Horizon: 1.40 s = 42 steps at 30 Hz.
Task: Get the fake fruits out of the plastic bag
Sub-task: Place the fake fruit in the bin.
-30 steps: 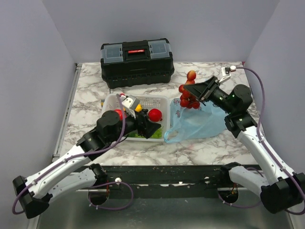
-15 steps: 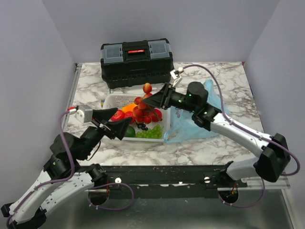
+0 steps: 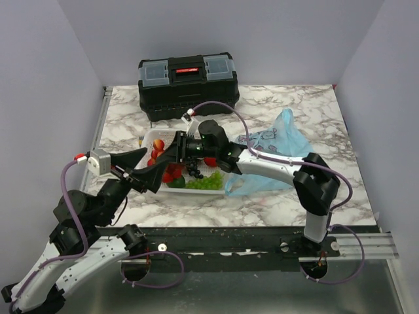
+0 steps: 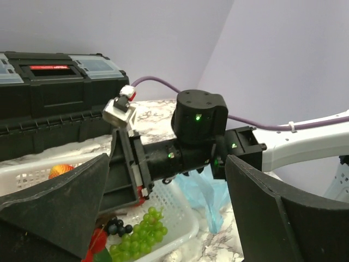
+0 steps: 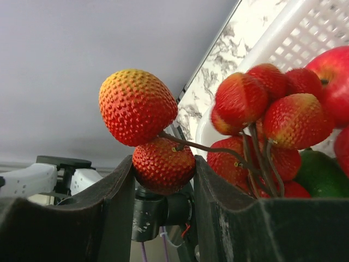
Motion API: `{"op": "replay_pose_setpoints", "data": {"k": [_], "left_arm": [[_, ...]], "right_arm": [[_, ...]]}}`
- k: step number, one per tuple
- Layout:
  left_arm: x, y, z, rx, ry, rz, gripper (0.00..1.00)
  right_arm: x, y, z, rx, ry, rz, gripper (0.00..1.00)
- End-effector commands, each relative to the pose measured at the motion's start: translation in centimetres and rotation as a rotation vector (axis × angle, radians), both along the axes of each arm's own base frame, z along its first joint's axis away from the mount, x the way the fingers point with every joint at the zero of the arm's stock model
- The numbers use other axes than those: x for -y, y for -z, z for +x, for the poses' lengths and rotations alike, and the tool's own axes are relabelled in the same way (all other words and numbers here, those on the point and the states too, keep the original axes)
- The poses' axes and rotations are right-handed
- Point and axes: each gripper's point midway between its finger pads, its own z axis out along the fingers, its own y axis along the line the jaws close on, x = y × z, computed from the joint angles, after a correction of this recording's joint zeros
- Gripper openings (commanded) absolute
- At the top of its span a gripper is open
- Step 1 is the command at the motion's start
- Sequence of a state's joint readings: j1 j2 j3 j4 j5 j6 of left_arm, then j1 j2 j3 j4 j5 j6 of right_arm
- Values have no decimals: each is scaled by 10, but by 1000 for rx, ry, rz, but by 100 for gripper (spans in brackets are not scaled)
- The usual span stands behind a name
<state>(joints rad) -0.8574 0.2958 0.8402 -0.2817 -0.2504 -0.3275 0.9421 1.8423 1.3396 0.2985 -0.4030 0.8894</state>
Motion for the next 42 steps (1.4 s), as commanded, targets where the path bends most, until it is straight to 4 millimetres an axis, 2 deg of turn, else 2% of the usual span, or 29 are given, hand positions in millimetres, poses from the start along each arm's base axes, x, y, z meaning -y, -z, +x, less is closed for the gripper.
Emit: {"op": "replay_pose_setpoints", "data": {"k": [1,4,11,16,23,28,32,36,42], "left_arm": [[-14,6,1,-11,-57,12,87],[-15,8,2,-14,-66,8,88],[-11,12,3,-24,-54,14,88],[-7,16,5,-39,-44,21,88],[-2,19,6,-50,-33,26,88],[0,21,7,-56,-29,31,88],[3,19,9,-55,-25,30,88],[3,18,10,-51,-33,32,88],[5,19,13,-57,-36,42,88]], "right_arm": [[-30,-6,-22,23,-89,45,3],[-38,14,-27,0,-105,12,5],[-40,72,-24,-79,-97,-127,15],[-37,88,-26,-110,-96,-160,28],[-31,84,-22,-80,-68,-190,53],[-20,68,-18,-27,-35,-210,71],[-9,50,-13,36,-1,-237,75],[13,28,-7,105,77,-250,78],[67,7,-1,203,228,-344,80]]}}
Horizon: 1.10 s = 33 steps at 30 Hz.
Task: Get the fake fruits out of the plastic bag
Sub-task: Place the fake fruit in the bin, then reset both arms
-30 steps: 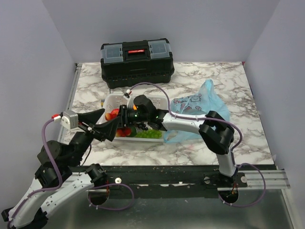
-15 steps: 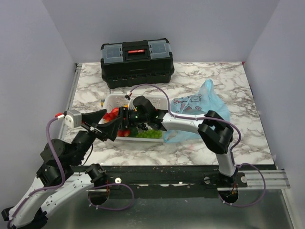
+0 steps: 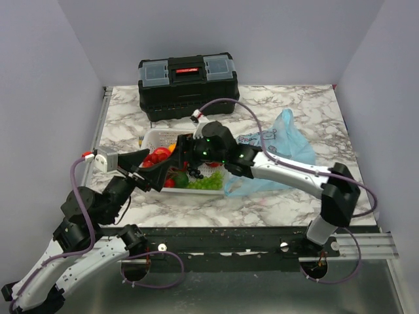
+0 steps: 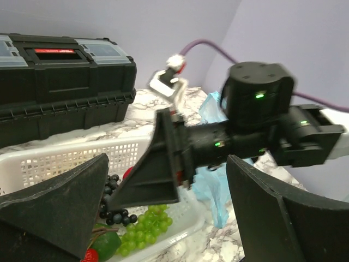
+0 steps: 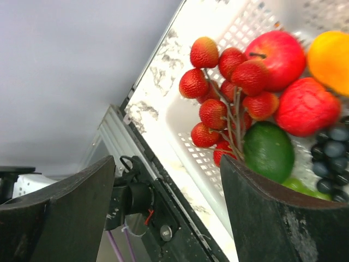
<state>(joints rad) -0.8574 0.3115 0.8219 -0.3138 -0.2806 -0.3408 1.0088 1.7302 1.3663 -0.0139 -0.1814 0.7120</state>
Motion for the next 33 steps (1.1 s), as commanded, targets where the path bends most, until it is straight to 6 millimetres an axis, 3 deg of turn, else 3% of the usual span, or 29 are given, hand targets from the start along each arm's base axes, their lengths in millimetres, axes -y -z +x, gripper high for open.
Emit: {"op": "replay_pose_setpoints", "data": {"k": [1,6,10,16,18,21,26,33], "left_arm": [[3,1,6,-2,-13,9,88],[2,-1,9,-5,-31,18,88],[-5,-8,11,20,-67,27,88],[-20,-18,14,50,-133,41,89],[-24,-21,15,59,-152,46,90],[-29,-26,15,67,-173,51,90],[-37,-33,14,81,-201,68,90],[-52,-44,11,96,-246,85,90]], "right_arm": [[55,-1,14,117,169,-133,80],[129,-26,23,229,387,-224,81],[195,-58,20,312,560,-246,85],[290,-105,1,420,765,-212,92],[317,-116,-8,440,820,-184,99],[353,-133,-21,465,888,-134,100],[392,-152,-37,477,956,-75,100],[408,-158,-46,468,969,-57,100]]}}
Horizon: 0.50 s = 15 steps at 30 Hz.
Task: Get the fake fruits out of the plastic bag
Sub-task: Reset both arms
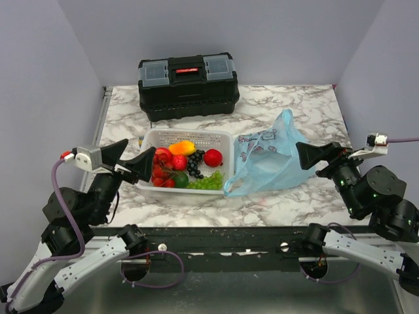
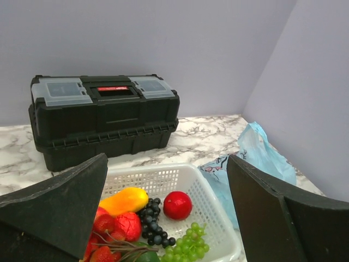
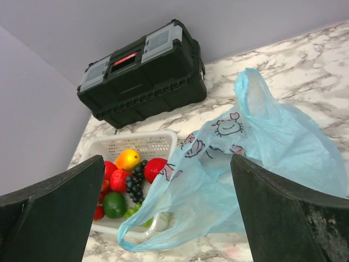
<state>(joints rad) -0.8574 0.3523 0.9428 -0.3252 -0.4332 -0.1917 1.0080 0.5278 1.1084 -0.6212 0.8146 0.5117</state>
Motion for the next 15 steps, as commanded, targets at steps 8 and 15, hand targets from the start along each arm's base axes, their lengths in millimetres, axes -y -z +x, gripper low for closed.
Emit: {"op": "replay_pose_setpoints", "data": {"k": [8,15], "left_arm": [[-33,-12,-7,23,-100,18,90],[-38,-10,-9,31,-115,22,90]], "right_arm": [[21,2,-4,-11,55,-23,100],[23,1,-5,-5,63,3,100]]}}
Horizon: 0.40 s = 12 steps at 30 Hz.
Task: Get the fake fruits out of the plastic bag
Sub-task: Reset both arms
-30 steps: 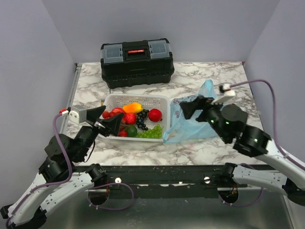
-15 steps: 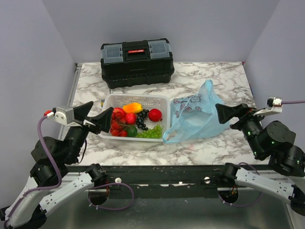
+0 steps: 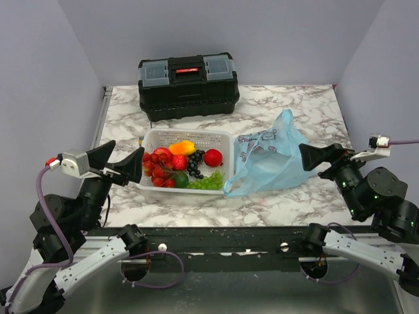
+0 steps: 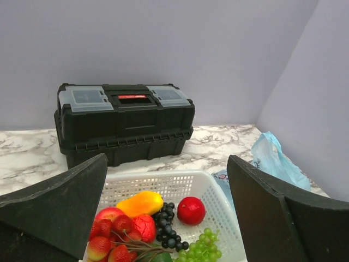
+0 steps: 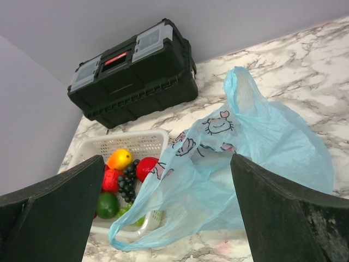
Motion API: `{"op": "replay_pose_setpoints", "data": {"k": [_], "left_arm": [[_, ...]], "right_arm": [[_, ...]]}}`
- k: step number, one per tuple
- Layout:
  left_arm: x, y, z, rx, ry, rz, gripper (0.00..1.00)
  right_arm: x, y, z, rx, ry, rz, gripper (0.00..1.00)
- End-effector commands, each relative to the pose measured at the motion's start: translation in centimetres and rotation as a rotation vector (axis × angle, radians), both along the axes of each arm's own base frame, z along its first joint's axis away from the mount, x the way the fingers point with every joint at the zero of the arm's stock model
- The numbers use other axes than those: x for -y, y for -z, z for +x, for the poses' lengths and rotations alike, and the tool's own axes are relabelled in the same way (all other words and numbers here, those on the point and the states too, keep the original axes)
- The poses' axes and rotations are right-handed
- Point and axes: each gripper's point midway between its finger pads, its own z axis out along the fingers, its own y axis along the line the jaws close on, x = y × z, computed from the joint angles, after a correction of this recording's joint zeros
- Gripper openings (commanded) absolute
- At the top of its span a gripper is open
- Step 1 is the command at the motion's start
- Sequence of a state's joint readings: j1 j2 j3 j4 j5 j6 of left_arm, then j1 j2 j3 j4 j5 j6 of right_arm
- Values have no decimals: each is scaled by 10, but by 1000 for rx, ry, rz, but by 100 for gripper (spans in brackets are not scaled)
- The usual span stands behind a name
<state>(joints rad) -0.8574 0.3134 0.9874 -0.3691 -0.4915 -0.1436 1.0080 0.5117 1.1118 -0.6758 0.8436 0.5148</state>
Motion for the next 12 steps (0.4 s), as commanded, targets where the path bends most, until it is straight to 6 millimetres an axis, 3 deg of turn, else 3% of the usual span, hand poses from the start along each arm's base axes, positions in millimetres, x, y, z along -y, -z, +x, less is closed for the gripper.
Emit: {"op": "replay_pose_setpoints", "data": {"k": [1,12], "left_arm": [[-12,1,0,1,-48,19,90],[-7,3,1,-5,-33,19,90]], "right_arm": [[12,-6,-3,16,33,33,100],[17,0,-4,10,46,29,100]]}}
